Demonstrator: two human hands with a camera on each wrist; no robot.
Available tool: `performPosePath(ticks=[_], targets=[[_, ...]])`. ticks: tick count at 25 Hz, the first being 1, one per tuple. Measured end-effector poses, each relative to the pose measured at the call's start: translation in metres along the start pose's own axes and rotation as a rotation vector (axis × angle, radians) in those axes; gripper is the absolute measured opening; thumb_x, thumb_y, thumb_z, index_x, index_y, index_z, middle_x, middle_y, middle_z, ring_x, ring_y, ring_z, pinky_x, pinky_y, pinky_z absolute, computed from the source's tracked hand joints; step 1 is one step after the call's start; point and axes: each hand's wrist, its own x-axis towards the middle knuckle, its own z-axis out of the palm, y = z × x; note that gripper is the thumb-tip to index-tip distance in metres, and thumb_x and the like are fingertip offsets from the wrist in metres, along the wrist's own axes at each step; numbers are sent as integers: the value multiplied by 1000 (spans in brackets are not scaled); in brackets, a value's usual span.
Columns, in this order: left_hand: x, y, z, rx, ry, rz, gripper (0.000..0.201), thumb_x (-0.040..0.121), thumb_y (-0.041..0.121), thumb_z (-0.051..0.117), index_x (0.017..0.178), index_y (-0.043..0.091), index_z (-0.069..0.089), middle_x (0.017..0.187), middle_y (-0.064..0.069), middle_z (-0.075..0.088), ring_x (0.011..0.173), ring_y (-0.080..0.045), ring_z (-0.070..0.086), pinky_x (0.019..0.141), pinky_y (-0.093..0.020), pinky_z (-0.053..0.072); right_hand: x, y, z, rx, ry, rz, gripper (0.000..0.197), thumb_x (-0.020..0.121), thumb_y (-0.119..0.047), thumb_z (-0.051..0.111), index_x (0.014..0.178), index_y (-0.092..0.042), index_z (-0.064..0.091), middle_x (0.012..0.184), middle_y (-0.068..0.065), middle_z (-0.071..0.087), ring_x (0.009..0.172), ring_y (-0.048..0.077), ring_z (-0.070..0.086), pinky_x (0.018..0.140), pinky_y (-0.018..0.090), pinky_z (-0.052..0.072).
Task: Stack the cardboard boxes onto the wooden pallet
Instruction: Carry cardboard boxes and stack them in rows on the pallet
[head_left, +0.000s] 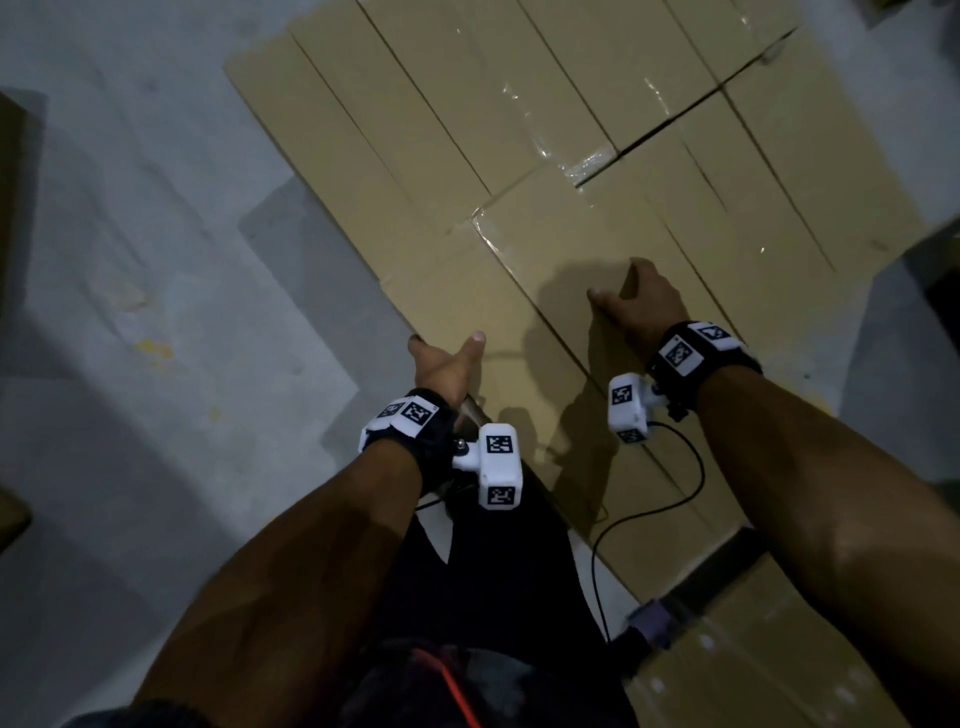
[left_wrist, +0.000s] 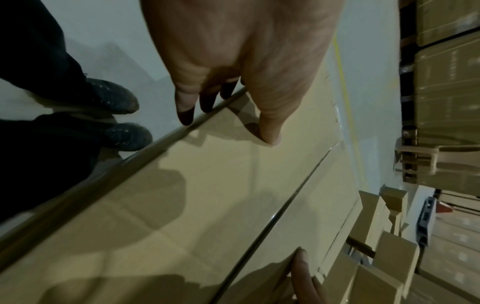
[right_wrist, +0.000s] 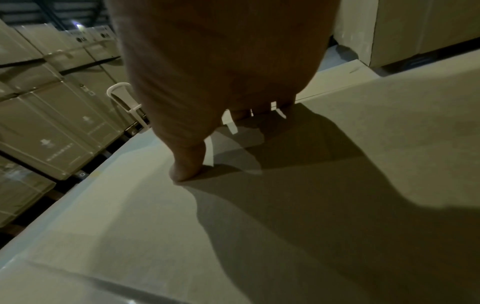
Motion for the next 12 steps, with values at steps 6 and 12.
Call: performPosePath(ticks=[6,12], targets=[[-33,-44,36,48,63,109,115,86,25,76,155,21,-16,162,-14,17,145,-28,28,117,-37,28,-4,20,-9,-19,-70,-71,90,86,-56,69,155,-21,23,141,17,53,127,38,52,102,42,45],[-54,-76,72,33,224,241,126,78,17,83,155,16,-17,163,-16,11,148,-26,20,117,-28,17,-11,47,-7,-83,-66,-123,91,84,-63,64,155,-27,19,146,19,46,129,41,48,104,49,43]])
